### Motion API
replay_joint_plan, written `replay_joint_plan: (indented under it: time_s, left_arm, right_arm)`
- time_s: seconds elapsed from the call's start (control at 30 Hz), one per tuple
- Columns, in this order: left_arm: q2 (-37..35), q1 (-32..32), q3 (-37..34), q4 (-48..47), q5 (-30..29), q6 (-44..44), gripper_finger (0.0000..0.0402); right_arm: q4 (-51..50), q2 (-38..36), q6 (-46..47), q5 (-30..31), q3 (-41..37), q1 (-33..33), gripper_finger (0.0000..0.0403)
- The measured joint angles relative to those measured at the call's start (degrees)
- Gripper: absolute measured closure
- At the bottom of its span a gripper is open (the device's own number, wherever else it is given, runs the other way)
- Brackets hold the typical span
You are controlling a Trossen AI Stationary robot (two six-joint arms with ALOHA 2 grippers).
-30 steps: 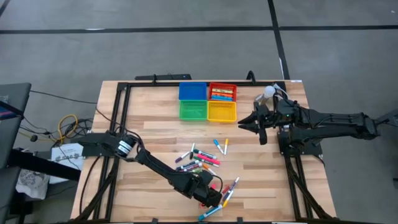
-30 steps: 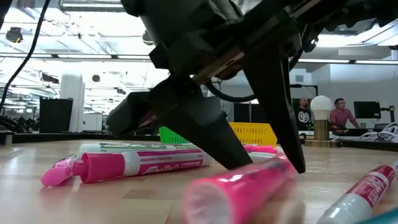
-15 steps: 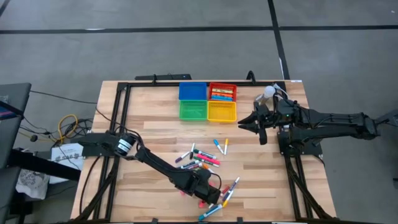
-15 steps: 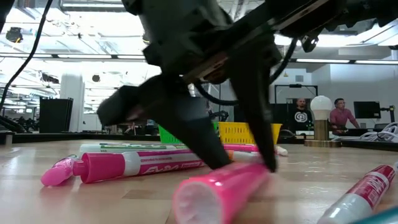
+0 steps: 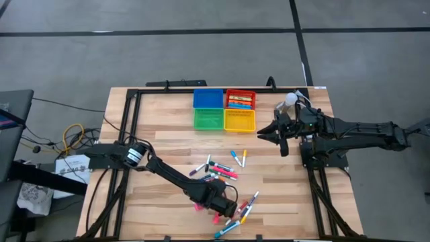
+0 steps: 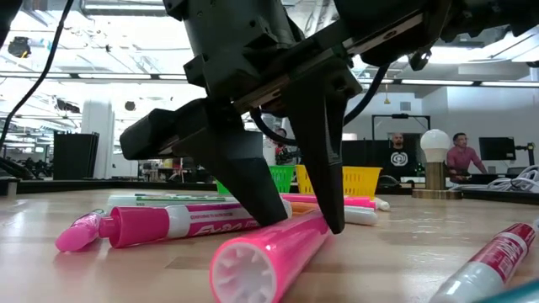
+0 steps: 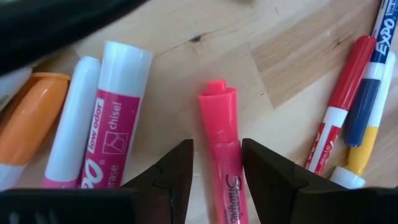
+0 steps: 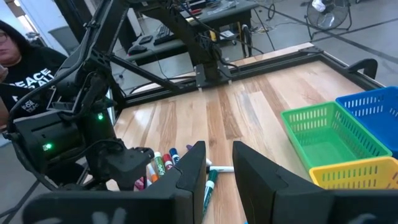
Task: Pick & Place Markers
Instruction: Put the pink marker in the red bin
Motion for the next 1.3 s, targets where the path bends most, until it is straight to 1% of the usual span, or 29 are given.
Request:
replay_joint_plan:
  time_s: [0.07,0.53,0.73,0.87,1.0,1.3]
  left_arm:
    - [-0.03,0.37,0.00,0.09,0.75,-0.02,0.0261]
    - [-0.04,0.11,-0.17,1.42,-0.21,0.42,0.0260]
    - [0.05,-0.28,-0.28,2.69,-4.11,0.48,0.0260]
    - [0.13,-0.50,-0.32,3.61,-4.85,1.28,0.0260]
    - [0.19,-0.63,-0.39,5.11,-4.89,3.13,0.0260]
    - [0.26,-0.63,-0.39,6.05,-4.27,3.46,0.0260]
  right_arm:
    - [0.00,-0.01,-0.01,0.00,0.00,0.00,0.0333]
    - [0.00,0.00,-0.03,0.00,0.00,0.02,0.0333]
    - [-0.02,0.00,0.02,-0.01,0.00,0.02,0.0333]
    - [-0.02,-0.01,0.03,-0.02,0.00,0.02,0.0333]
    - [-0.02,0.00,0.04,-0.02,0.00,0.02,0.0333]
    - [-0.02,0.00,0.04,-0.02,0.00,0.02,0.0333]
